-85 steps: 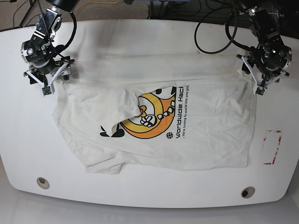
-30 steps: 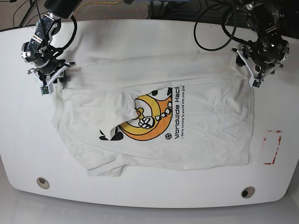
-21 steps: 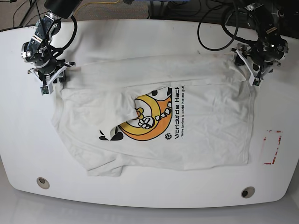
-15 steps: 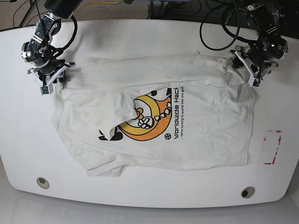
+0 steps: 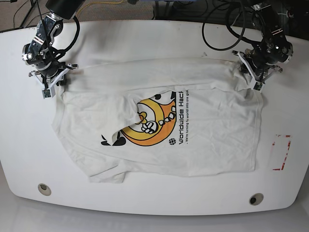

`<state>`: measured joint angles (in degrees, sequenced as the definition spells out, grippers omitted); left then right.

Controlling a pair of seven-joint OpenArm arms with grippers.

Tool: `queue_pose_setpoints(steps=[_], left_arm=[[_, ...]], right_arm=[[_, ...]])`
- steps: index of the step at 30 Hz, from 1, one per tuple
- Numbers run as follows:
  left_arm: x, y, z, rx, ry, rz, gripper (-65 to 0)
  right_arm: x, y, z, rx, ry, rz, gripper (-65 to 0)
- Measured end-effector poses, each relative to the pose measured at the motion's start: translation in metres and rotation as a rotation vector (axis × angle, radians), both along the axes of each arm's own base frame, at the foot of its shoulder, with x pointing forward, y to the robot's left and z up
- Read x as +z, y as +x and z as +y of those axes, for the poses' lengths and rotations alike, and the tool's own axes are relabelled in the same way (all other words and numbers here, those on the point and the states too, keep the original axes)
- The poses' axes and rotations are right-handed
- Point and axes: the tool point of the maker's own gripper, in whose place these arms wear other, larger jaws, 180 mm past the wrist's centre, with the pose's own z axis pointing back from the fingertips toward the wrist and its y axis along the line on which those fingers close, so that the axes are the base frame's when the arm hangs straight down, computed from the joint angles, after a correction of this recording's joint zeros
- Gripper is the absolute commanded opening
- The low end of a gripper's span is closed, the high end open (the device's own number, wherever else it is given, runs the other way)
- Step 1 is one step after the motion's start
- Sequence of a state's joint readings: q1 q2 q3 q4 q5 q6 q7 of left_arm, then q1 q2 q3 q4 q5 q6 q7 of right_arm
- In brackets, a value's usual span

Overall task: Layout the t-shirt on the table in an organized manner, then fold the t-shirt properly
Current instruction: 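Drag the shoulder edge with both grippers away from the hem to flatten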

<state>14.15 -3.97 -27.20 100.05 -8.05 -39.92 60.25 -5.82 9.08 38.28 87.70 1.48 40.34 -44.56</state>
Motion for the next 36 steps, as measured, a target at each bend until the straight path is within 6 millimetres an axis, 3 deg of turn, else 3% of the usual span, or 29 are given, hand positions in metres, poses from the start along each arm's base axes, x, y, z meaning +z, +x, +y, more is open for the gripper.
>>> queue_pose_setpoints(steps=[9,20,26,36], left_arm=[[0.005,-0.031,0.009,-0.081,0.088,0.063,-58.3],[0.007,-0.05,0.027,-0.156,0.163,0.12,-58.1],[0.007,-0.055,0.03,-0.164,0.17,0.132,-57.8],[0.009,-0.062,0.042,-0.182,0.204,0.156,-41.4]], right_arm=[[0.002,-0.025,-0.013,0.019,-0.062,0.044,-61.5],[0.008,-0.076,-0.02,0.03,-0.147,0.165,-61.5],[0.01,-0.094,-0.023,0.035,-0.169,0.195,-61.5],[0.011,-0.108,-0.023,0.045,-0.182,0.219,-61.5]])
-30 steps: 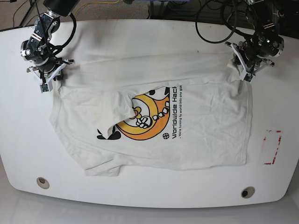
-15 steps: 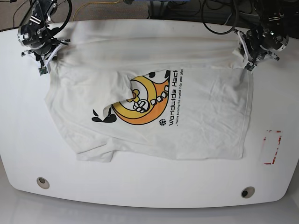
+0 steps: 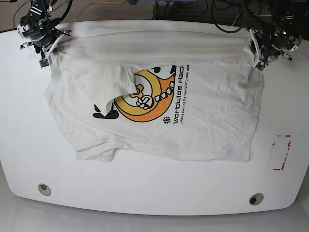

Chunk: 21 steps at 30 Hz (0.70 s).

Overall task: Layout the t-shirt on the table in an organized manner, then fold the t-shirt properly
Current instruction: 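Drag the shoulder edge with both grippers away from the hem to flatten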

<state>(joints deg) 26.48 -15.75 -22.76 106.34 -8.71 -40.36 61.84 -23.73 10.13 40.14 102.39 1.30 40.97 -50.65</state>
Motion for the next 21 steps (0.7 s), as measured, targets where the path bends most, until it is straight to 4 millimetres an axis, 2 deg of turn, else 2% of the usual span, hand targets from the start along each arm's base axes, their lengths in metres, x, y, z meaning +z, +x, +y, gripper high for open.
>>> queue_pose_setpoints(steps=[5,10,12,15,16,20,21], left_arm=[[0.005,-0.003,0.004,-0.008,0.043,0.012,-36.5],[0.006,-0.012,0.007,-0.006,0.069,0.048,-35.0],[0.006,-0.015,0.008,-0.005,0.077,0.061,-34.3],[0.009,-0.015,0.009,-0.007,0.09,0.065,-32.4],[0.01,-0.014,0.009,-0.009,0.092,0.06,-31.2],[0.014,-0.011,0.008,-0.014,0.096,0.045,-29.9],[0.014,-0.01,0.009,-0.015,0.098,0.045,-29.9]], right_arm=[[-0.002,-0.006,0.0,0.0,0.0,0.014,-61.5],[-0.003,-0.01,-0.001,-0.015,-0.014,0.026,-61.5],[-0.003,-0.01,-0.001,-0.015,-0.012,0.026,-59.6],[-0.003,-0.01,-0.001,-0.015,-0.012,0.026,-49.9],[-0.003,-0.01,-0.001,-0.015,-0.013,0.025,-43.3],[0.003,-0.009,-0.003,-0.01,-0.037,0.021,-25.7],[0.005,-0.009,-0.003,-0.007,-0.044,0.021,-19.5]])
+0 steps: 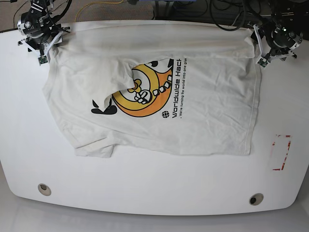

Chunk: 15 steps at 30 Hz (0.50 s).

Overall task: Layout the t-shirt on the table in an organized manner, then fold the t-shirt properly
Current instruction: 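Drag the shoulder edge with both grippers away from the hem to flatten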

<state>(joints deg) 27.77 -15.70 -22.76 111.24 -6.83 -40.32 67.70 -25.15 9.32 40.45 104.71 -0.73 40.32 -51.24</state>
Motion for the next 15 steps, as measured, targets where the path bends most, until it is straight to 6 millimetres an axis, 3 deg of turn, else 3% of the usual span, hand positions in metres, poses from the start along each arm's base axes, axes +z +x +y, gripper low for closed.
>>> queue_pose_setpoints(steps=[4,15], left_arm=[[0.004,0.002,0.001,-0.003,0.012,-0.01,-29.6],[0.017,0.034,0.001,-0.001,0.015,-0.095,-28.7]], right_arm=[[0.01,0.001,0.002,-0.008,-0.012,-0.033,-10.8],[0.039,0.013,-0.002,-0.005,-0.069,-0.11,-10.5]])
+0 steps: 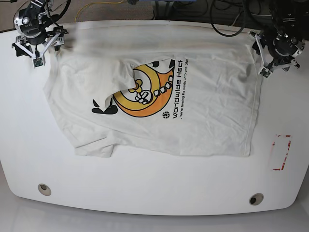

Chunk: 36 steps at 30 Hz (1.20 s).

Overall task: Layout the t-shirt on the table in an organized manner, then fold the t-shirt properly
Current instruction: 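Drag the shoulder edge with both grippers away from the hem to flatten, then release the shoulder edge and move both grippers toward the hem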

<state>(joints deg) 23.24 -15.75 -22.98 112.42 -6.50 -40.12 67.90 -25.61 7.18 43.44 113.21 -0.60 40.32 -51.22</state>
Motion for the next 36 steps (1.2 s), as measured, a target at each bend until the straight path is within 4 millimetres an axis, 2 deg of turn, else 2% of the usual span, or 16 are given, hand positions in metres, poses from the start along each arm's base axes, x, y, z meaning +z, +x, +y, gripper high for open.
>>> queue_pose_setpoints(steps=[5,12,16,20,25,31,36], left_arm=[[0.003,0.009,-0.004,0.003,-0.024,-0.023,-29.0],[0.017,0.032,-0.022,-0.022,-0.12,-0.105,-29.0],[0.021,0.036,-0.02,-0.002,-0.119,-0.081,-29.0],[0.038,0.054,-0.013,0.033,-0.144,-0.149,-29.0],[0.06,0.074,0.004,0.089,-0.131,-0.232,-29.0],[0.098,0.119,0.003,0.081,-0.149,-0.381,-29.0],[0.124,0.151,-0.002,0.083,-0.187,-0.479,-29.0]], right_arm=[[0.004,0.009,-0.002,-0.004,-0.006,-0.019,-10.5],[0.018,0.043,0.001,0.003,0.0,-0.111,-10.5],[0.022,0.053,-0.001,-0.014,0.001,-0.112,-10.5],[0.029,0.063,-0.007,-0.015,-0.026,-0.103,-10.5],[0.033,0.094,0.002,0.05,-0.017,-0.132,-10.5],[0.029,0.128,0.011,0.066,0.042,-0.163,-10.5],[0.033,0.16,0.003,0.061,0.062,-0.184,-10.5]])
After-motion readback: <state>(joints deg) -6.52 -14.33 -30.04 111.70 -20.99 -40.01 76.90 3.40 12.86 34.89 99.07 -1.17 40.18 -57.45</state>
